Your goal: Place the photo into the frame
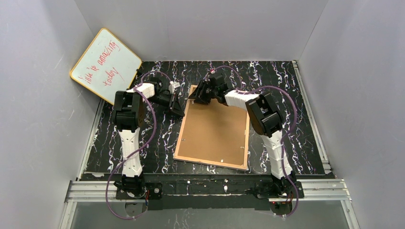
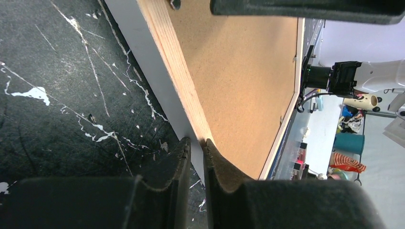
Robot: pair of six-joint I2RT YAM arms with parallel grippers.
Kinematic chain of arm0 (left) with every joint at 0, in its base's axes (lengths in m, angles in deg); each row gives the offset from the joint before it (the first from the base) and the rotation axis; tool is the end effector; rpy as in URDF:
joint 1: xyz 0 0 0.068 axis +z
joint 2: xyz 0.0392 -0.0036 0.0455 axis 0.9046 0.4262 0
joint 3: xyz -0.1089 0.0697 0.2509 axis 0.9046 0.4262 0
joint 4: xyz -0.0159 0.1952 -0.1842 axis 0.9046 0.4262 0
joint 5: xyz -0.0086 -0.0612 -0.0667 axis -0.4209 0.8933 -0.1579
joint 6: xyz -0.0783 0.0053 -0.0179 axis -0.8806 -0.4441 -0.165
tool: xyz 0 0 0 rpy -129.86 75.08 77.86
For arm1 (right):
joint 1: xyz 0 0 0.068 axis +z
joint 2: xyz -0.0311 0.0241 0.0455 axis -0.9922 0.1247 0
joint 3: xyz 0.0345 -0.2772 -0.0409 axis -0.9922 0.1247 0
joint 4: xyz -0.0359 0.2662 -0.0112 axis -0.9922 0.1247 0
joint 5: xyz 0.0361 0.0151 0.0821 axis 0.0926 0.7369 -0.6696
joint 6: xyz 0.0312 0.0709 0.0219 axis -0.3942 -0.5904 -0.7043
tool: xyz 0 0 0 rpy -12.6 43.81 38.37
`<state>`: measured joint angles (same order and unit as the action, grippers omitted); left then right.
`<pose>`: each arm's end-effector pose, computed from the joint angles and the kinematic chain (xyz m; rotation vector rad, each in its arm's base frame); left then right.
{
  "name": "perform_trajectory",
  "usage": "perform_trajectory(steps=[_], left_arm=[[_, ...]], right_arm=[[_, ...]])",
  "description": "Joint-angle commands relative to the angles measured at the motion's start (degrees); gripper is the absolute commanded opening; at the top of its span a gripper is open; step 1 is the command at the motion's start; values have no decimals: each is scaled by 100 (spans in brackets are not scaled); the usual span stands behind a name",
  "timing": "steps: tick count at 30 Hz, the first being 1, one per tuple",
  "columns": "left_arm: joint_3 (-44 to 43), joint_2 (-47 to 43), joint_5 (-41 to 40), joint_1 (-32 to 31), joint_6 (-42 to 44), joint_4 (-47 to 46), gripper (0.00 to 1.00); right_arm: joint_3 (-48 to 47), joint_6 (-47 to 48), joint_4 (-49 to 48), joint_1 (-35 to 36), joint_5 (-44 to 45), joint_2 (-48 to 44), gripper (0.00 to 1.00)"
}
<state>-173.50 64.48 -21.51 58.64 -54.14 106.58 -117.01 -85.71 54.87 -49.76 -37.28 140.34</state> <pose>0.4461 -0.1077 0.0993 0.6061 2.4546 -1.4003 0.4548 0.3228 0.1342 0.1940 2.3185 1.1911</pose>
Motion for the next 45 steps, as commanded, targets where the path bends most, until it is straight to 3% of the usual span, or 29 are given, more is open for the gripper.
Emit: perform_trajectory(steps=[1,35,40,45], left_arm=[[209,154,-551,-160,181,-76,12],[468,62,-629,-292,286,-120,9],[460,-69,-658,-284,380,36,9],[207,-252,-662,-156,731,613,12]], right_arm=[[-141,132,258,116,-107,154,54],[-295,-82,-14,177,155,326,54],[-22,-63,-275,173,-100,-180,55],[561,-163,-499,62,-434,-1144,65]])
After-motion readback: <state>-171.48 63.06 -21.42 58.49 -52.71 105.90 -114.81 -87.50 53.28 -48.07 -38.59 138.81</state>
